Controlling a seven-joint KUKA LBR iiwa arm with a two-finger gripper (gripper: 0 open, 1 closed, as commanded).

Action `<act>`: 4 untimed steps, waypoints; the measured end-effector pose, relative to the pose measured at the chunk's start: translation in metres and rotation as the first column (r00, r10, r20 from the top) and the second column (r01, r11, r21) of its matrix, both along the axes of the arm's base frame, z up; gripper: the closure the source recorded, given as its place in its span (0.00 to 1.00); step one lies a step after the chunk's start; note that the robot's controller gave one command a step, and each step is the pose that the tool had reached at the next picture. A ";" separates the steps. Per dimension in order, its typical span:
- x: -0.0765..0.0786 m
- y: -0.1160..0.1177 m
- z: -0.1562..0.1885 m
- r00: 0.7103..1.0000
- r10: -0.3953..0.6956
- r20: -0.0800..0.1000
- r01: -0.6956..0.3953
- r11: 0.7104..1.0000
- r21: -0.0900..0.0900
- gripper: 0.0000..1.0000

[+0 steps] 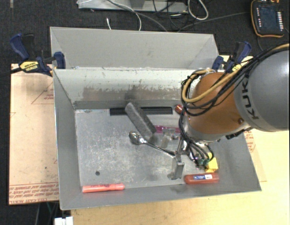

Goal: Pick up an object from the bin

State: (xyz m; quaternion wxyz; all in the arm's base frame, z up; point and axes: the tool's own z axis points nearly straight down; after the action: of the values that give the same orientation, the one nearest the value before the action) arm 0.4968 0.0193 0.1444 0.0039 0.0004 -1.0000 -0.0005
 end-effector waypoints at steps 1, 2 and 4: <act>0.002 0.000 0.004 1.000 -0.002 0.007 0.002 1.000 0.000 0.00; 0.067 -0.029 -0.074 0.992 -0.124 0.006 0.124 0.992 0.001 0.00; 0.039 0.011 -0.074 0.994 -0.107 0.007 0.107 0.994 0.002 0.00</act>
Offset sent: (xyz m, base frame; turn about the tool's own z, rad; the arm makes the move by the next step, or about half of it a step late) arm 0.0663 -0.0295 -0.0744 0.1256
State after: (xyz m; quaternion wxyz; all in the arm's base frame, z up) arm 0.5356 0.0300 0.0700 0.0004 -0.0532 -0.9986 -0.0017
